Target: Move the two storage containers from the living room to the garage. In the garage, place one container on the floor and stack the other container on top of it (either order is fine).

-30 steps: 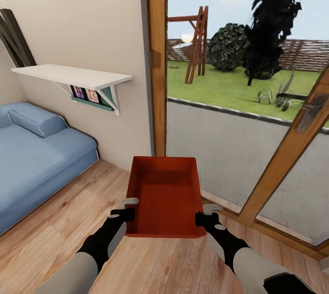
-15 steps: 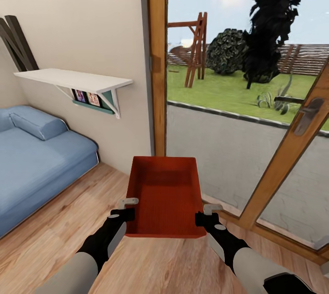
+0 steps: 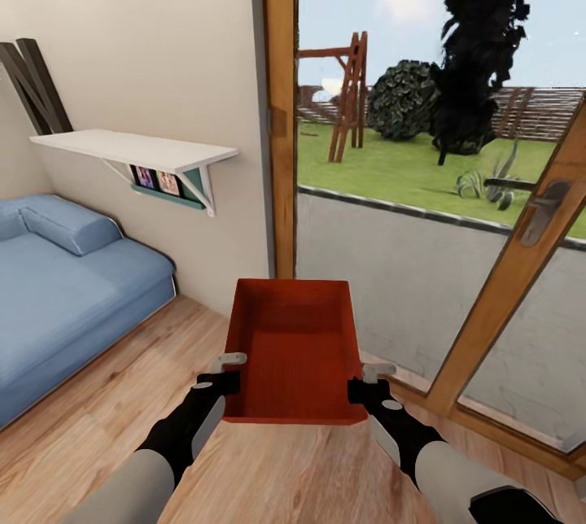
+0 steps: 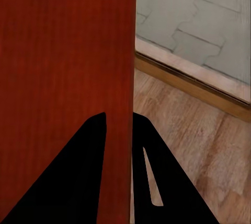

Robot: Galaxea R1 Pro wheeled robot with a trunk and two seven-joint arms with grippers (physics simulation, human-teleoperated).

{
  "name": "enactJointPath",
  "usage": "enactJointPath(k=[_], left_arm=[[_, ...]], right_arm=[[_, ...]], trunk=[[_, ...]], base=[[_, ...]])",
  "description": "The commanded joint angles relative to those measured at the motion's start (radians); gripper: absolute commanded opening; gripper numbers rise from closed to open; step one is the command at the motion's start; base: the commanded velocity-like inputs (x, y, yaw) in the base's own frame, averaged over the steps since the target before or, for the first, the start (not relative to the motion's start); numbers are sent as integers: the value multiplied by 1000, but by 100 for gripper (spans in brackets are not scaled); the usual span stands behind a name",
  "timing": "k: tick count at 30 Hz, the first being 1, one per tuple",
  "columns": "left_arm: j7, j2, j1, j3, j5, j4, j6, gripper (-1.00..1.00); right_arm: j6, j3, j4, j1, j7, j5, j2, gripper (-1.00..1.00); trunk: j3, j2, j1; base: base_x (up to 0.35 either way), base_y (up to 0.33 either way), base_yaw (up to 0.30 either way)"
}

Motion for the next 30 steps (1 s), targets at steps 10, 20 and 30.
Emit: enactJointPath(k=[10, 20, 30], left_arm=[[17, 0, -1, 11, 5, -29, 10, -100], [17, 0, -1, 11, 5, -29, 10, -100], [17, 1, -1, 11, 5, -29, 10, -100]], right_arm=[[-5, -6, 3, 0, -85, -11, 0, -100], [-4, -6, 3, 0, -84, -11, 0, -100], [-3, -6, 3, 0, -84, -12, 0, -100]], trunk=[[14, -2, 1], [30, -2, 1], [45, -2, 1]], base=[[0, 0, 0], [0, 0, 0], [0, 0, 0]])
